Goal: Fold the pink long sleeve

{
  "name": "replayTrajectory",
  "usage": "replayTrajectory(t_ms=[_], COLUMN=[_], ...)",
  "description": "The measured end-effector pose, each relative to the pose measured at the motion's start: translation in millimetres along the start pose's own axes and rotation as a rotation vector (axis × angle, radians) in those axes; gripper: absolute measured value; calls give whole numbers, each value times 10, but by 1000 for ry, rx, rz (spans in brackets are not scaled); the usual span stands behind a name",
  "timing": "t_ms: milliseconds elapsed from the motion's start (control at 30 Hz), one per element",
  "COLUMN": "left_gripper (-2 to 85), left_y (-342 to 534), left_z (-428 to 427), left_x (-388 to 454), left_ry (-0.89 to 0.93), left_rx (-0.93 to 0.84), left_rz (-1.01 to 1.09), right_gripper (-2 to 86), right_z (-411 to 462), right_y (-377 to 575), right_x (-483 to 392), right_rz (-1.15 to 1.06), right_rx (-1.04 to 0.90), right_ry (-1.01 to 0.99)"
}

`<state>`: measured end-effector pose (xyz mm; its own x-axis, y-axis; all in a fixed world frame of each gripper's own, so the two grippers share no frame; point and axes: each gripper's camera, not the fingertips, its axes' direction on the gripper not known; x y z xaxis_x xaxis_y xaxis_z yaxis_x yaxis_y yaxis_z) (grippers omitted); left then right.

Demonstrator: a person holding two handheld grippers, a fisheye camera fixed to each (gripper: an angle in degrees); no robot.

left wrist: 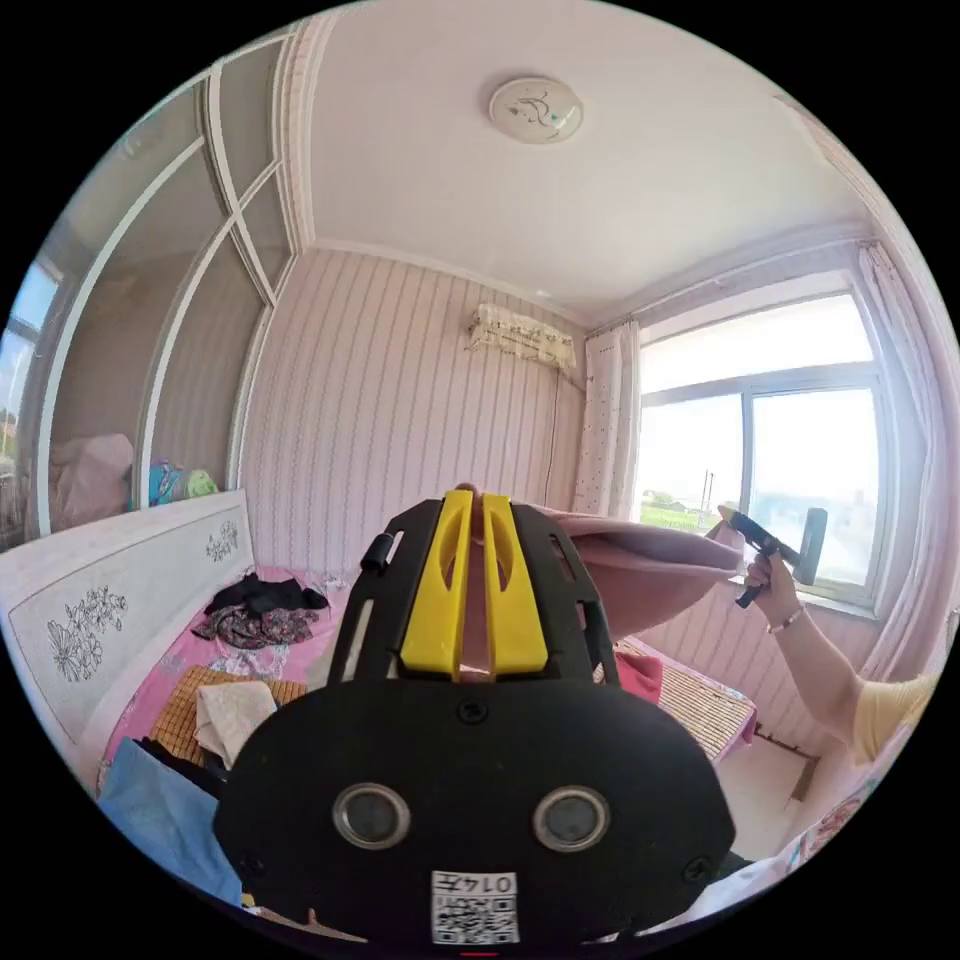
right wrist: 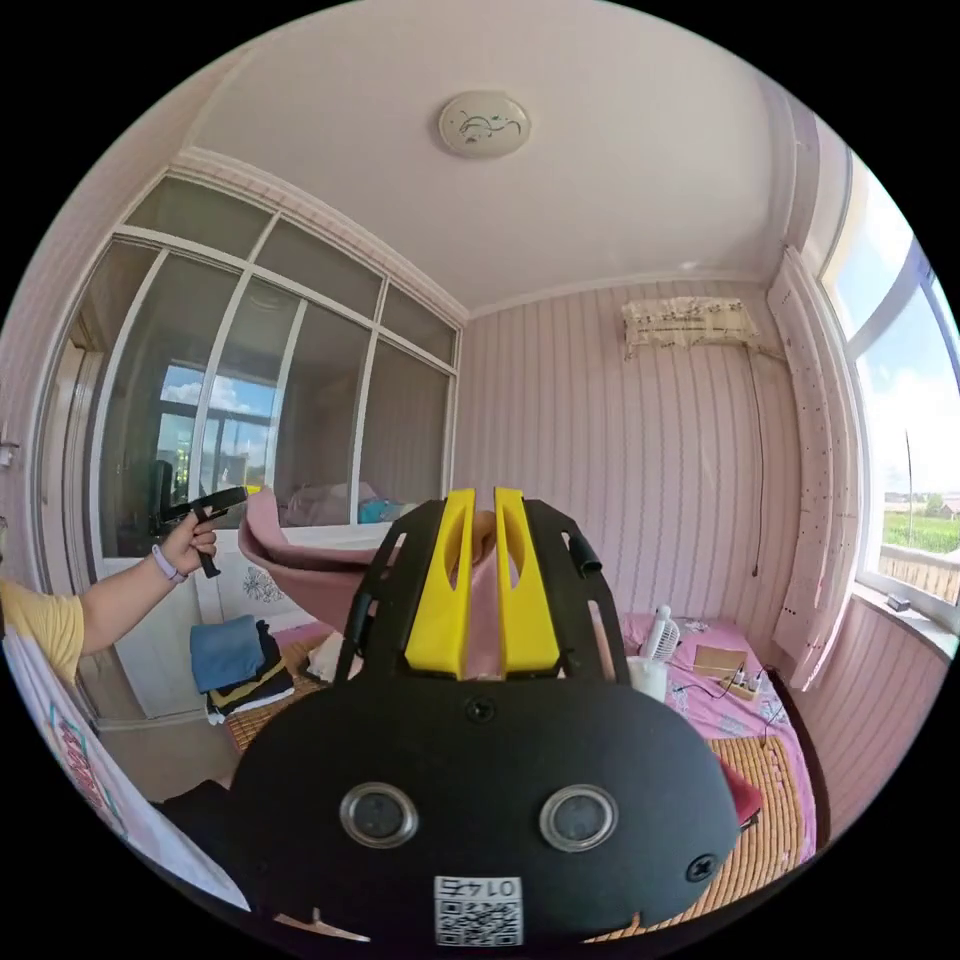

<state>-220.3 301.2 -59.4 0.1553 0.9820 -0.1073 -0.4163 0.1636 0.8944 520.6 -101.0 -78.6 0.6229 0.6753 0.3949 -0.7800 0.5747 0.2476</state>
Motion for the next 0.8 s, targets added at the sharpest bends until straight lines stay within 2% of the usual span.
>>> replayTrajectory(t_ms=[100,167,200,267,367,500,633,800], left_gripper=[-8,-8,-7,-7,-6,-3,-3,-3], left_y=[969,1664,2150,2860,3776,4377,4333,4475], left_z=[480,762,935,1119,1296,1472,1613,1862], left_x=[-316,-526,-664,-811,-902,-945,-1043,-981], left_ry=[-30,-25,-8,6,-20,-92,-65,-70], left_rx=[-257,-416,-535,-674,-876,-1078,-1089,-1223], left_rz=[-56,-118,-175,-246,-283,-355,-392,-380], right_gripper=[22,23,23,24,25,25,26,25], right_z=[397,696,751,906,1008,1072,1073,1225], right_y=[1151,2224,2495,3490,4336,4789,5036,5107], right_x=[112,236,264,346,410,490,705,886], right_rz=[53,162,201,385,563,632,738,784], right_rx=[-268,-515,-570,-750,-919,-1035,-1022,-1008], right_ry=[6,13,20,-3,-7,15,37,81])
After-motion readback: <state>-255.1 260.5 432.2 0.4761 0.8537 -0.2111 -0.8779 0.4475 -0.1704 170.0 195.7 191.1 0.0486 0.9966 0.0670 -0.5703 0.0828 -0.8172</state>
